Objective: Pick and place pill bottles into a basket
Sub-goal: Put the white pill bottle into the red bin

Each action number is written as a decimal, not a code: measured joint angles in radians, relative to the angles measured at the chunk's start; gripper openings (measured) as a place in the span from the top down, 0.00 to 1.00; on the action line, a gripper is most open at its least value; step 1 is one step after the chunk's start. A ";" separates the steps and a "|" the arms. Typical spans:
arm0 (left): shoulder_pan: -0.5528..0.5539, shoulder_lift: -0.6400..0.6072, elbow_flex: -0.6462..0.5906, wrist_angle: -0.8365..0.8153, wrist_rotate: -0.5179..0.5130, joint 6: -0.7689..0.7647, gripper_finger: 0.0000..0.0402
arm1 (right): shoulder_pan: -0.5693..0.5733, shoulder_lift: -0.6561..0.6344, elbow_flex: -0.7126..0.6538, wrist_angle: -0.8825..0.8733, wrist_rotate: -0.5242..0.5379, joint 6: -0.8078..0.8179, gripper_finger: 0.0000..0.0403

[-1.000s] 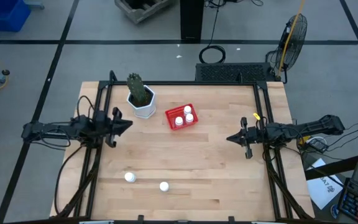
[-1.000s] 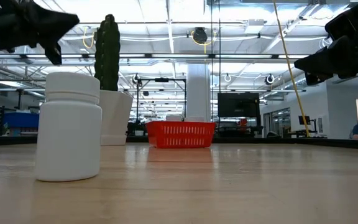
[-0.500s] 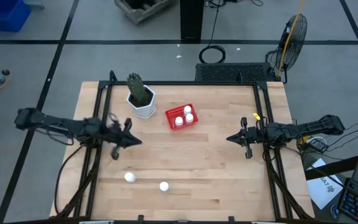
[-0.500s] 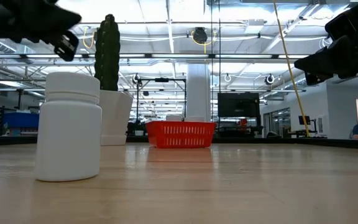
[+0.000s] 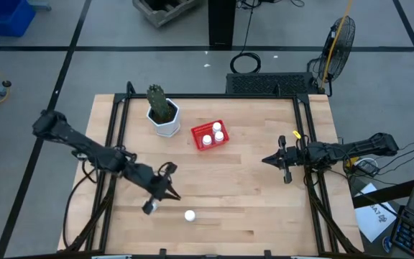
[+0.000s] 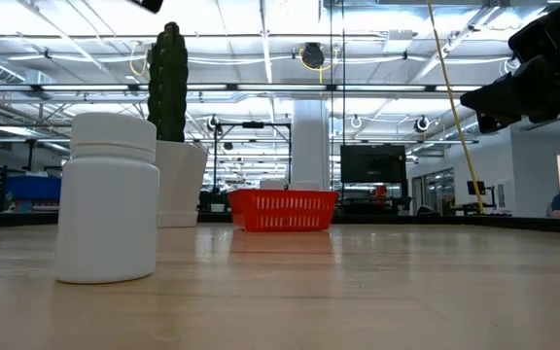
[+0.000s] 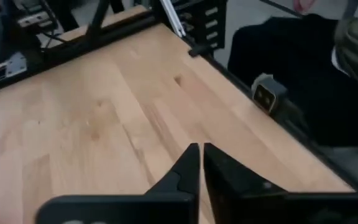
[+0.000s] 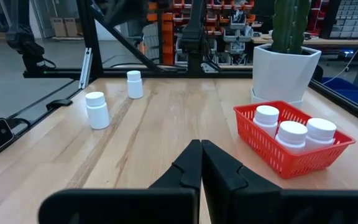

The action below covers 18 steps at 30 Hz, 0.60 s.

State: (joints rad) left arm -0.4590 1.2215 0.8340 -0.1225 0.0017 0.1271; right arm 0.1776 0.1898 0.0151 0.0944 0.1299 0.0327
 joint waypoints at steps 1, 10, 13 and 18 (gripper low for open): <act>-0.010 0.021 0.031 -0.031 -0.010 -0.007 0.90 | 0.000 0.000 0.000 0.000 0.000 0.000 1.00; -0.094 0.183 0.188 -0.137 -0.082 -0.070 0.53 | 0.000 0.000 0.000 0.000 0.000 0.000 1.00; -0.099 0.227 0.213 -0.133 -0.080 -0.088 0.40 | 0.000 0.000 0.000 0.000 0.000 0.000 1.00; -0.089 0.299 0.216 -0.136 -0.074 -0.101 0.25 | 0.000 0.000 0.000 0.001 0.000 0.000 1.00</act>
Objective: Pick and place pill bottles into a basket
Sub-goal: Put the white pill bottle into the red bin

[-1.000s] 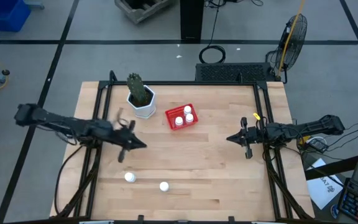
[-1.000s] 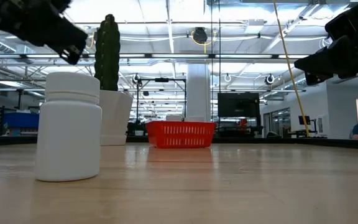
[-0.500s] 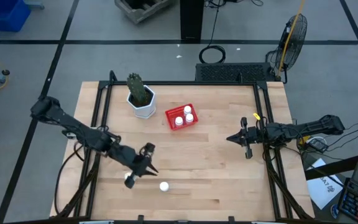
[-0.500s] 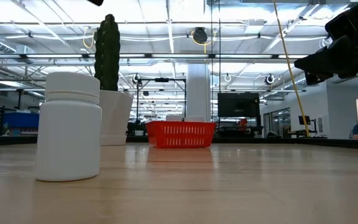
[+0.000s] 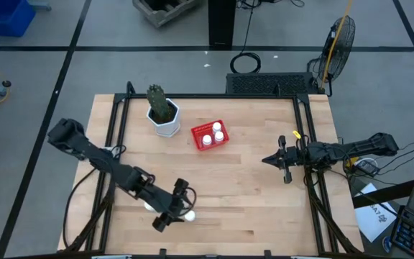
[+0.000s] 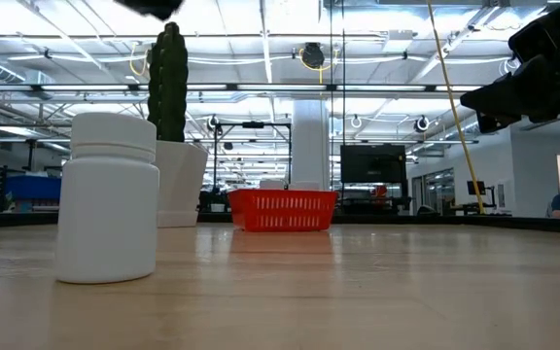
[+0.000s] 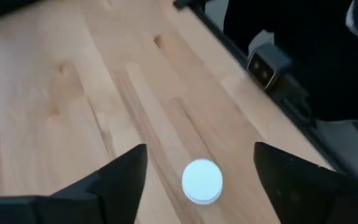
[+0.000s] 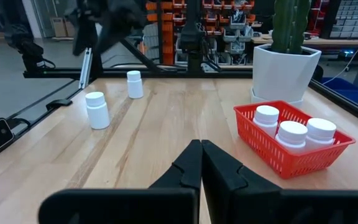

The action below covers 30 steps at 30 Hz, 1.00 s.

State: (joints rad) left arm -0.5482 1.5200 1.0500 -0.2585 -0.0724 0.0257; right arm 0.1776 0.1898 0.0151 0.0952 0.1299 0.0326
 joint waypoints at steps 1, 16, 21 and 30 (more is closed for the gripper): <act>0.002 0.016 0.000 -0.002 0.000 -0.007 0.23 | 0.000 0.000 0.000 0.000 0.000 0.000 1.00; 0.022 0.099 -0.001 0.025 0.107 -0.061 0.26 | 0.000 0.000 0.000 -0.001 0.000 0.000 1.00; 0.033 0.142 -0.002 0.042 0.107 -0.061 0.27 | 0.000 0.000 0.000 -0.001 0.000 0.000 1.00; 0.038 0.198 -0.001 0.049 0.128 -0.075 0.29 | 0.000 0.002 0.000 0.002 0.000 0.000 1.00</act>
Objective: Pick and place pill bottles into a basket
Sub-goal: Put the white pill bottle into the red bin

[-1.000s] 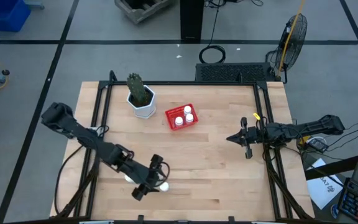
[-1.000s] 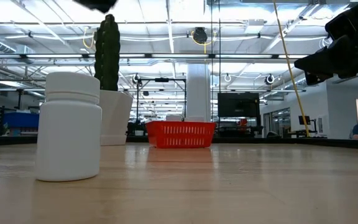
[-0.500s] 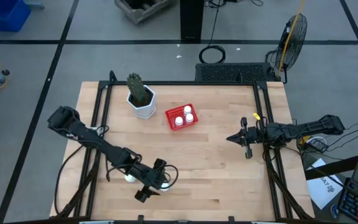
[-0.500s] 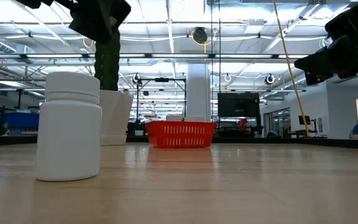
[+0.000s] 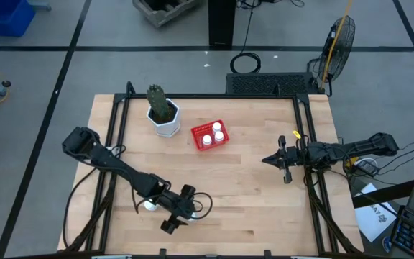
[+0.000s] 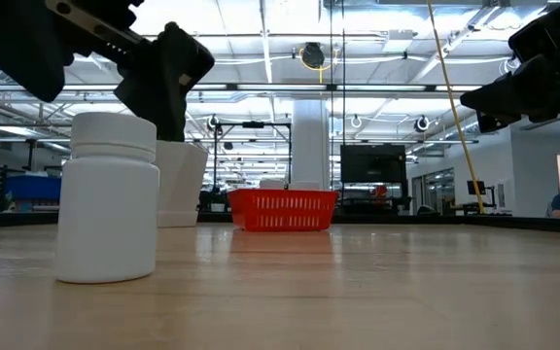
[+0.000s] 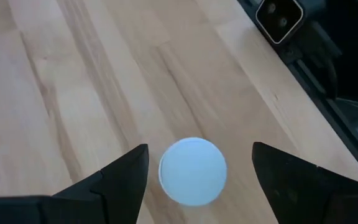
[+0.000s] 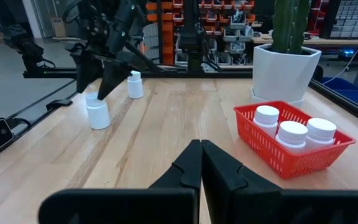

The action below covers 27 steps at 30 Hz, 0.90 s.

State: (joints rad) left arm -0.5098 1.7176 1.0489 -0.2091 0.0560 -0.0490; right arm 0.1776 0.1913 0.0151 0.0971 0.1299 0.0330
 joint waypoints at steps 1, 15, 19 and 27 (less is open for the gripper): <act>0.000 0.000 0.000 0.001 0.002 0.000 0.28 | 0.000 0.000 0.000 0.000 0.000 0.000 1.00; 0.020 0.049 0.001 0.008 0.020 -0.004 0.36 | 0.000 0.001 0.000 0.000 0.000 0.000 1.00; 0.022 0.045 0.001 0.007 0.021 -0.002 0.39 | 0.000 0.001 0.000 0.000 0.000 0.000 1.00; 0.026 0.035 0.000 -0.015 -0.007 0.002 0.45 | 0.000 0.005 0.000 0.000 0.000 0.000 1.00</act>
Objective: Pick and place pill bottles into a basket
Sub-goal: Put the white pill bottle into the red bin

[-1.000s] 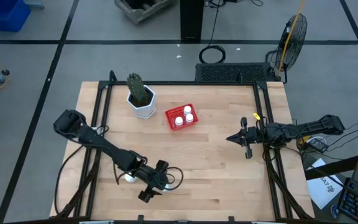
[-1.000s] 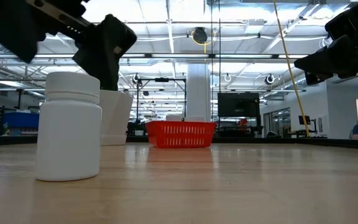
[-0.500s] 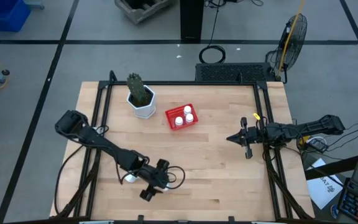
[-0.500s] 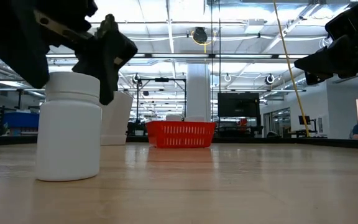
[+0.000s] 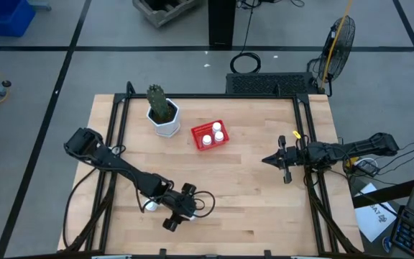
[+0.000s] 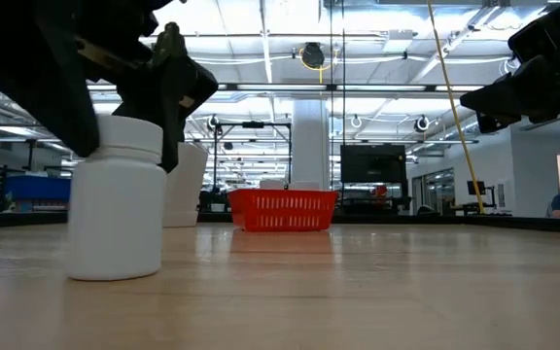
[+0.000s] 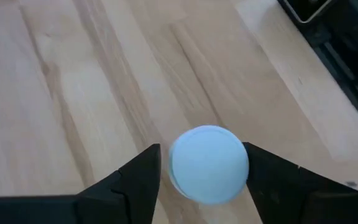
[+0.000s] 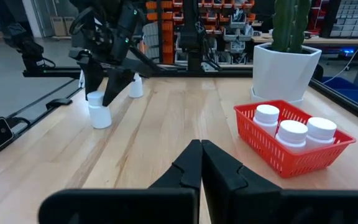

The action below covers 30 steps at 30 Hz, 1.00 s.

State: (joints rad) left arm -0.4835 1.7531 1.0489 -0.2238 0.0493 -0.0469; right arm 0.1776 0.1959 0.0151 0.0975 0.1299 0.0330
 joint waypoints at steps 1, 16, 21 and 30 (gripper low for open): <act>0.000 0.000 0.000 0.001 -0.007 0.000 0.46 | 0.000 0.000 0.000 0.000 0.000 0.000 1.00; 0.012 -0.037 0.000 -0.025 -0.211 0.104 0.57 | 0.000 0.000 0.000 0.000 0.000 0.000 1.00; 0.069 -0.130 0.000 -0.066 -0.313 0.175 0.57 | 0.000 0.000 0.000 0.000 0.000 0.000 1.00; 0.304 -0.360 0.000 -0.067 -0.312 0.313 0.57 | 0.000 0.000 0.000 0.000 0.000 0.000 1.00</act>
State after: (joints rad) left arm -0.1798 1.3926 1.0491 -0.2912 -0.2624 0.2663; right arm 0.1776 0.1959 0.0151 0.0979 0.1299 0.0327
